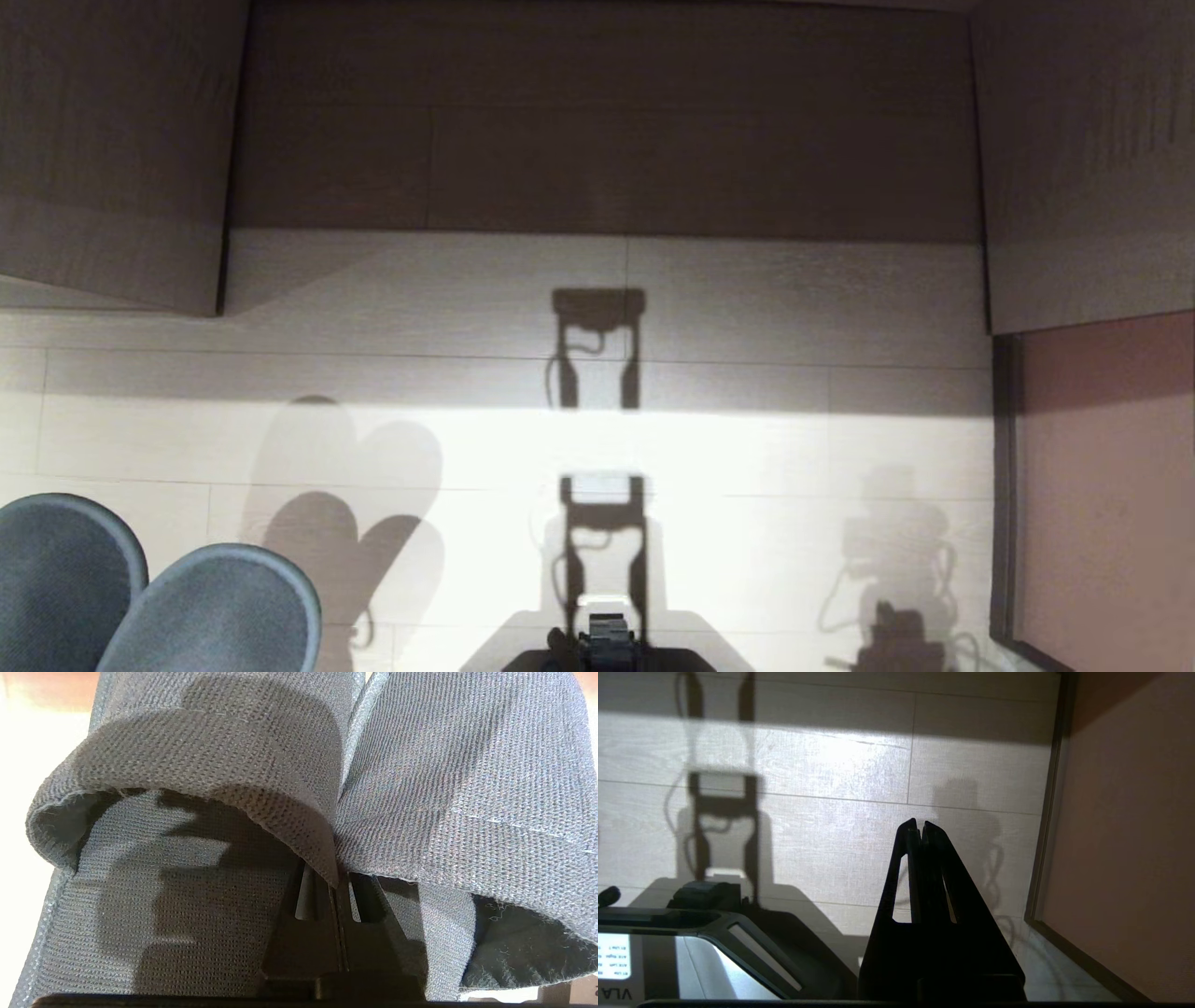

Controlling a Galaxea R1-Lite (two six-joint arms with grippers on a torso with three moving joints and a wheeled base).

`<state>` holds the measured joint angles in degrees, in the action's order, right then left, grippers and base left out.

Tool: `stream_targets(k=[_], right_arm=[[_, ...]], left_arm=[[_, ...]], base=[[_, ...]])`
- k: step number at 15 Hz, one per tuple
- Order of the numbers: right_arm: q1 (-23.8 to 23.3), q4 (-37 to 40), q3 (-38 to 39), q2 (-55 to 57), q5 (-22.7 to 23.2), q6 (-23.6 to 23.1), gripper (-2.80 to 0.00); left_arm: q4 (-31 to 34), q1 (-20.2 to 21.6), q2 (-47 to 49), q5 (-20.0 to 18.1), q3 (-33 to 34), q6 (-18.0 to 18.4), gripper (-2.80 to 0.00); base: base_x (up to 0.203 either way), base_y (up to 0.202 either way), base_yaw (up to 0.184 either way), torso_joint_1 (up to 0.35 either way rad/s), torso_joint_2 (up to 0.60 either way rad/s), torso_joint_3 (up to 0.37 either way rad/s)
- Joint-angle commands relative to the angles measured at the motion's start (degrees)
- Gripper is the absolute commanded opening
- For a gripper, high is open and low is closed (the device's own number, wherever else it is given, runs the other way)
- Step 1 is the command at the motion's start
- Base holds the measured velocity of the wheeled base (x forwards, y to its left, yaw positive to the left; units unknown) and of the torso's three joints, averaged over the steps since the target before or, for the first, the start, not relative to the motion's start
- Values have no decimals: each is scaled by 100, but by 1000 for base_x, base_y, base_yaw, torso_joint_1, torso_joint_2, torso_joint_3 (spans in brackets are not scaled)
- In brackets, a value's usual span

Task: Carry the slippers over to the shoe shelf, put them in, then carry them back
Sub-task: Place the slippers on the floor

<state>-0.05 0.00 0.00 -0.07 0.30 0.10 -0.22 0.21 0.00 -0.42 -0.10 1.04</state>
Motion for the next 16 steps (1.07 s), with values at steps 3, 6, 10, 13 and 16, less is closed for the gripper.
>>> stream_targets(k=[3, 6, 10, 13, 16], right_arm=[[0, 0, 0, -1, 5, 4, -280], [3, 0, 0, -1, 5, -1, -280], [-4, 0, 0, -1, 5, -1, -280], [5, 0, 0, -1, 5, -1, -280], [5, 0, 0, -1, 5, -1, -280]], left_arm=[[-1, 6, 9, -5, 1, 1, -280], [4, 6, 9, -2, 1, 1, -280], [-4, 3, 9, -8, 1, 1, -280], [0, -3, 9, -10, 1, 1, -280], [-4, 5, 9, -2, 1, 1, -280]], base=[[0, 0, 0, 9, 2, -202], [0, 0, 0, 4, 1, -197], [0, 0, 0, 3, 1, -201], [0, 0, 0, 4, 1, -193], [0, 0, 0, 0, 2, -198]])
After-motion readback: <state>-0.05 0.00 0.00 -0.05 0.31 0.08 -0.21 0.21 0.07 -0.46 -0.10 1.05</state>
